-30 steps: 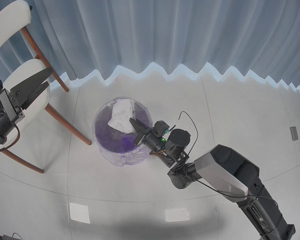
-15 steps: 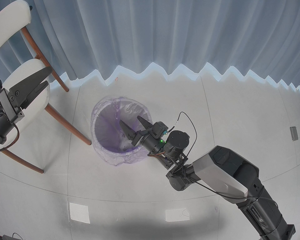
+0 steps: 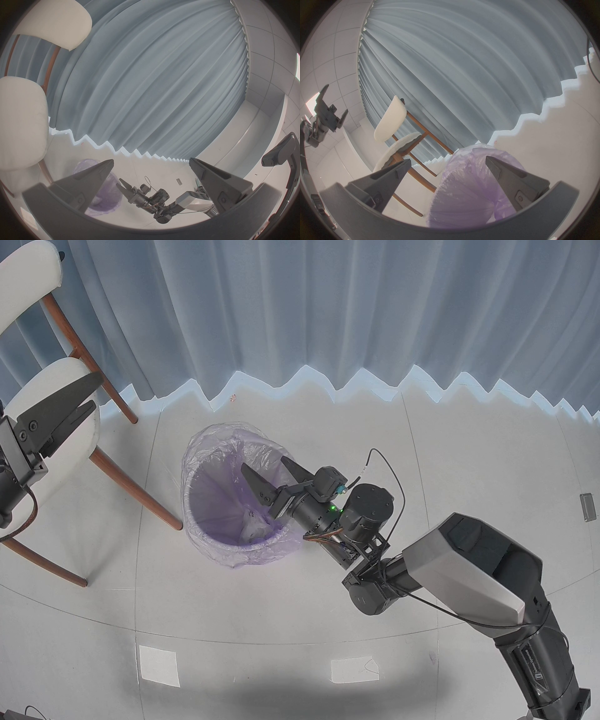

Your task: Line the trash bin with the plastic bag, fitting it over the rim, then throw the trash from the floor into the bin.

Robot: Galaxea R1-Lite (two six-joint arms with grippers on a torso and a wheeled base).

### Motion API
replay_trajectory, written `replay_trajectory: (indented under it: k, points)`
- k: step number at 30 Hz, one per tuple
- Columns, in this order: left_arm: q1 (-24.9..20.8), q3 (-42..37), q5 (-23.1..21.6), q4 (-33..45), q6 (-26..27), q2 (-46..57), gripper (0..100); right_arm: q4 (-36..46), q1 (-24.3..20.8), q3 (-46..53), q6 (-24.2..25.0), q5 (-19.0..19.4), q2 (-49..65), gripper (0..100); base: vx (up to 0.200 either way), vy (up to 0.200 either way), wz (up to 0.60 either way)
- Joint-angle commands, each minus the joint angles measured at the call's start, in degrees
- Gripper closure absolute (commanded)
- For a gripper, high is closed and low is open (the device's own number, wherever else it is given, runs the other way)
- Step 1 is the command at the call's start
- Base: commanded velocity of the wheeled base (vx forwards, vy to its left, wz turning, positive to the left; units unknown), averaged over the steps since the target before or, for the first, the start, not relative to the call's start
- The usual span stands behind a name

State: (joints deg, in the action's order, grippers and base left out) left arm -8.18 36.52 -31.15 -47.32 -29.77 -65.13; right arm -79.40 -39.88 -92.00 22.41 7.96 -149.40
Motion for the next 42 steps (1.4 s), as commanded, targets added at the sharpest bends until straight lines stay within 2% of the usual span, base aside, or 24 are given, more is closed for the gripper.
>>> replay_trajectory:
  k: [1, 5, 6, 10, 16, 22, 29, 34, 38, 41, 42]
  points:
    - [0.0, 0.0, -0.1, 0.0, 0.0, 0.2, 0, -1.7, 0.4, 7.9, 0.0, -0.1, 8.3, 0, 0.0, 0.0, 0.0]
    - [0.0, 0.0, -0.1, 0.0, 0.0, 0.6, 0, -3.3, 0.6, 15.0, 0.0, -0.1, 13.0, 0, 0.0, 0.0, 0.0]
    - [0.0, 0.0, -0.1, 0.0, 0.0, 0.7, 0, -4.1, 0.9, 19.8, 0.0, -0.1, 15.7, 0, 0.0, 0.0, 0.0]
    - [0.0, 0.0, -0.1, 0.0, 0.0, 0.9, 0, -5.9, 1.4, 28.4, -0.2, -0.1, 21.2, 0, 0.0, 0.0, 0.0]
    - [0.0, 0.0, -0.1, 0.0, 0.1, 1.1, 0, -6.5, 2.4, 41.0, -4.4, -0.1, 30.9, 0, 0.0, 0.0, 0.0]
    - [0.0, -0.2, 0.0, 0.6, 2.8, 1.0, 0, -5.8, 5.2, 51.8, -7.4, -0.1, 42.1, 0, 0.0, 0.0, 0.0]
    - [0.0, -0.7, 0.1, 0.7, 2.8, 2.2, 0, -3.6, 9.4, 64.2, -9.9, -0.1, 54.6, 0, 0.0, 0.0, 0.0]
    - [-0.3, -0.9, 0.1, 0.7, 2.8, 2.8, 0, -1.8, 11.4, 68.7, -11.1, -0.1, 61.1, 0, 0.0, 0.0, 0.0]
    - [-0.3, -1.1, 0.3, 0.8, 2.8, 3.2, 0, 5.6, 14.7, 72.3, -12.7, -2.0, 71.1, 0, 0.0, 0.0, 0.0]
    - [-0.3, -1.0, 0.5, 1.0, 2.8, 4.1, 0, 10.0, 15.1, 73.4, -12.9, -3.9, 75.7, 0, 0.0, 0.0, 0.0]
    - [0.2, -0.8, 0.6, 2.1, 2.7, 5.4, 0, 15.0, 16.1, 74.3, -13.2, -6.2, 80.7, 0, 0.0, 0.0, 0.0]
